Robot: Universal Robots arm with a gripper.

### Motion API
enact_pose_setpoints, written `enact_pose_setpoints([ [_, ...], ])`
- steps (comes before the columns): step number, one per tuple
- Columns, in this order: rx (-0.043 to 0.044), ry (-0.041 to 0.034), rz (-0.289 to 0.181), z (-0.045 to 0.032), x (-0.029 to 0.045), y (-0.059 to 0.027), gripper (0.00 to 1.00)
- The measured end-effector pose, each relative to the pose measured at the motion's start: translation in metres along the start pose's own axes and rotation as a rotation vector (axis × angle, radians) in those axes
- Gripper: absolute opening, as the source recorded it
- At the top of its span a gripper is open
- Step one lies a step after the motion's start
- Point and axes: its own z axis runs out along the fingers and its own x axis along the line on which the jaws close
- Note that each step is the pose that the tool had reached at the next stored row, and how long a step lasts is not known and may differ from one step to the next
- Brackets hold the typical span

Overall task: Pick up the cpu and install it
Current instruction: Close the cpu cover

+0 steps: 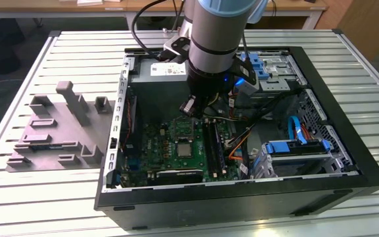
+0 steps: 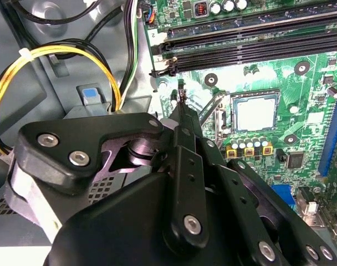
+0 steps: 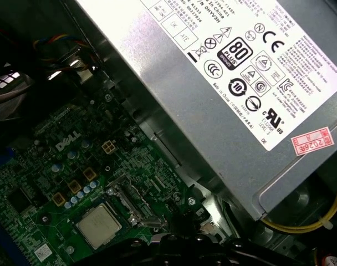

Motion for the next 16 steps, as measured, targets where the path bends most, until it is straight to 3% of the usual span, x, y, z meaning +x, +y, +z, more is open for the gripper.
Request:
enact_pose_setpoints([
  [4,-0.0003,0.0008,-0.005,0.0000,0.0000,0.0000,0.11],
  [11,-0.0032,0.0087,-0.065,-0.0008,0.0001,0.0003,0.11],
  [16,-0.0104,0.0145,-0.074,-0.0054,-0.0001,0.0008,0.11],
])
